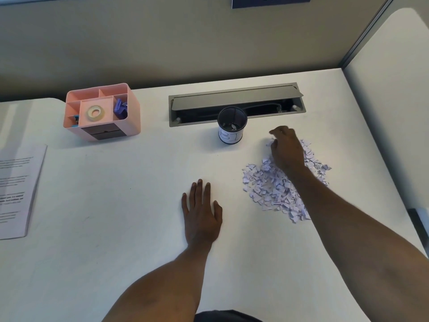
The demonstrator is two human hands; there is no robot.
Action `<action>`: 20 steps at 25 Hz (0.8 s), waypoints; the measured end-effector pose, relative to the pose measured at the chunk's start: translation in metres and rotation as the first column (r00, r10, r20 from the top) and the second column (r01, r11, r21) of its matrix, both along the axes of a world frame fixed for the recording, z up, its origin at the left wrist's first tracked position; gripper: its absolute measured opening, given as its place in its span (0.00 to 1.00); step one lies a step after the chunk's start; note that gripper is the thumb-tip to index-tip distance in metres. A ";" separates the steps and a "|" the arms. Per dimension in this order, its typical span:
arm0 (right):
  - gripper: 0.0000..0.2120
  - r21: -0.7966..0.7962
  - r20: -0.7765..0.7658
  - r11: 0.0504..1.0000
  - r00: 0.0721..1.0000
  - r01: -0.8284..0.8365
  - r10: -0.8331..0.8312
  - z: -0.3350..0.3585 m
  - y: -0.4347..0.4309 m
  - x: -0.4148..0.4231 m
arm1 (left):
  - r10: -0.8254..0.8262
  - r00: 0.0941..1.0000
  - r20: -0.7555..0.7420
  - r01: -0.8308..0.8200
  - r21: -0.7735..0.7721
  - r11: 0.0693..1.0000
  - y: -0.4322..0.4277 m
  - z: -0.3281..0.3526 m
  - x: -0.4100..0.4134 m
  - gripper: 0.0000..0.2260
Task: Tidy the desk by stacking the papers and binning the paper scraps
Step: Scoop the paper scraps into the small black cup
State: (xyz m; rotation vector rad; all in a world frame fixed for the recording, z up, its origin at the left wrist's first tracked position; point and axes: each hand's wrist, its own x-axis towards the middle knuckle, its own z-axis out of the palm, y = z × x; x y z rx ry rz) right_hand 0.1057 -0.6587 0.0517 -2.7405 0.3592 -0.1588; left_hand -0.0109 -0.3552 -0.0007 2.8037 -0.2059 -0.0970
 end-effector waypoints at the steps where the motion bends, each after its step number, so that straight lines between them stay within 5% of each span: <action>1: 0.20 -0.028 -0.073 0.999 0.997 0.019 -0.021 0.000 -0.007 0.005 | 0.000 1.000 0.001 0.000 0.003 1.000 0.000 0.000 0.000 0.26; 4: 0.24 -0.093 -0.266 0.995 0.964 -0.035 0.009 -0.003 -0.015 0.007 | -0.001 1.000 0.013 0.001 0.004 1.000 0.000 -0.001 0.001 0.26; 11: 0.15 0.018 -0.248 0.981 0.950 -0.192 0.190 0.002 0.018 -0.030 | -0.002 1.000 0.020 0.002 0.007 1.000 0.000 0.000 0.000 0.26; 16: 0.35 -0.138 -0.479 0.930 0.845 -0.341 0.239 0.022 0.020 -0.041 | -0.002 1.000 0.010 0.002 0.013 1.000 0.001 -0.001 0.000 0.26; 20: 0.22 -0.062 -0.400 0.970 0.896 -0.234 0.191 0.012 0.025 -0.042 | -0.008 1.000 0.009 0.008 0.010 1.000 0.000 0.000 0.000 0.26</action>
